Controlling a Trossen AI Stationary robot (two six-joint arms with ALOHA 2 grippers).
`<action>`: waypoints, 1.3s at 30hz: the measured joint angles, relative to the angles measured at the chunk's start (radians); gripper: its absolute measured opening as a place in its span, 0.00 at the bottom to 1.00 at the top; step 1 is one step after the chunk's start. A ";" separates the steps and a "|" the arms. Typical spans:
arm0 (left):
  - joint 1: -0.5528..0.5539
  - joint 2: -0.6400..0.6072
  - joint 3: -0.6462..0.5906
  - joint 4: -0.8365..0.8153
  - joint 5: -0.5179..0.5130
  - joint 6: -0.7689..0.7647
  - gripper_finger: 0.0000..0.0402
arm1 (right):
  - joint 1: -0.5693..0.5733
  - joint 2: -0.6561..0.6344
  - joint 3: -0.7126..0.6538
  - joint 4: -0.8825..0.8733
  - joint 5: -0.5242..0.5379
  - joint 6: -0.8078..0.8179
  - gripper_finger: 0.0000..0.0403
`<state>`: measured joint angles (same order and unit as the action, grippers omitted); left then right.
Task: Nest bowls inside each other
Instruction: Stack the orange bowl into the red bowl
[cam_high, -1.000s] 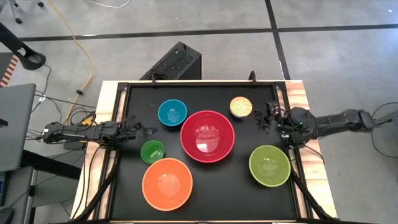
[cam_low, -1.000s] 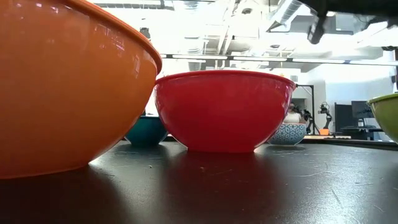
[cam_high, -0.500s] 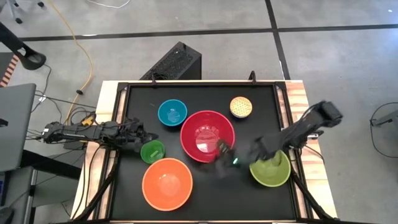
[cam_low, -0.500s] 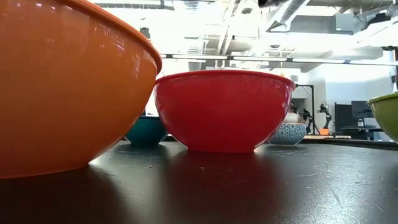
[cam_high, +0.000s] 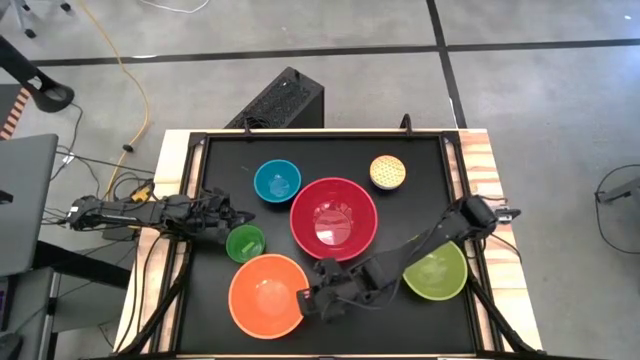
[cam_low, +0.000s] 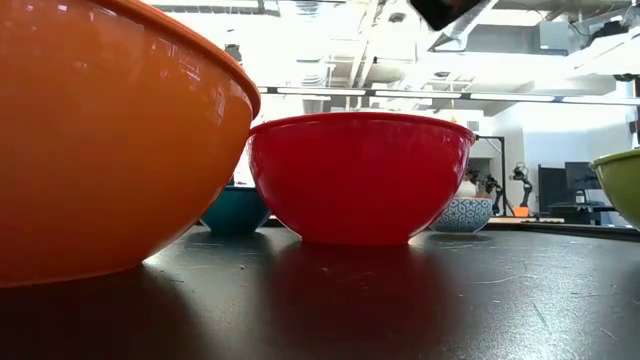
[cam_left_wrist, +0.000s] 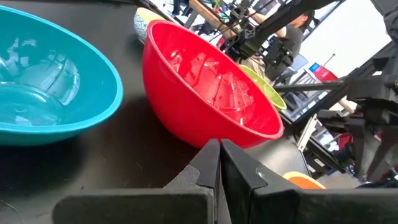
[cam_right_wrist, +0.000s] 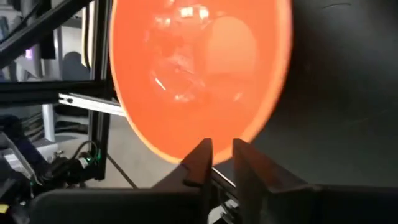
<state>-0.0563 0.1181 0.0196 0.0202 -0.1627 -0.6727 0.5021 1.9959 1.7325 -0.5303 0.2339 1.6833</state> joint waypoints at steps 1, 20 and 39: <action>0.000 0.000 0.000 0.000 0.000 0.001 0.00 | -0.005 0.008 0.006 -0.001 -0.001 0.000 0.25; 0.000 0.082 0.000 0.000 0.009 -0.020 0.00 | -0.035 0.074 0.006 -0.031 0.034 0.010 0.63; 0.000 0.113 0.000 -0.007 0.057 0.040 0.00 | -0.052 0.189 0.006 0.042 0.058 -0.025 0.09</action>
<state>-0.0566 0.2310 0.0196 0.0135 -0.1059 -0.6329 0.4500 2.1850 1.7387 -0.4887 0.2916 1.6578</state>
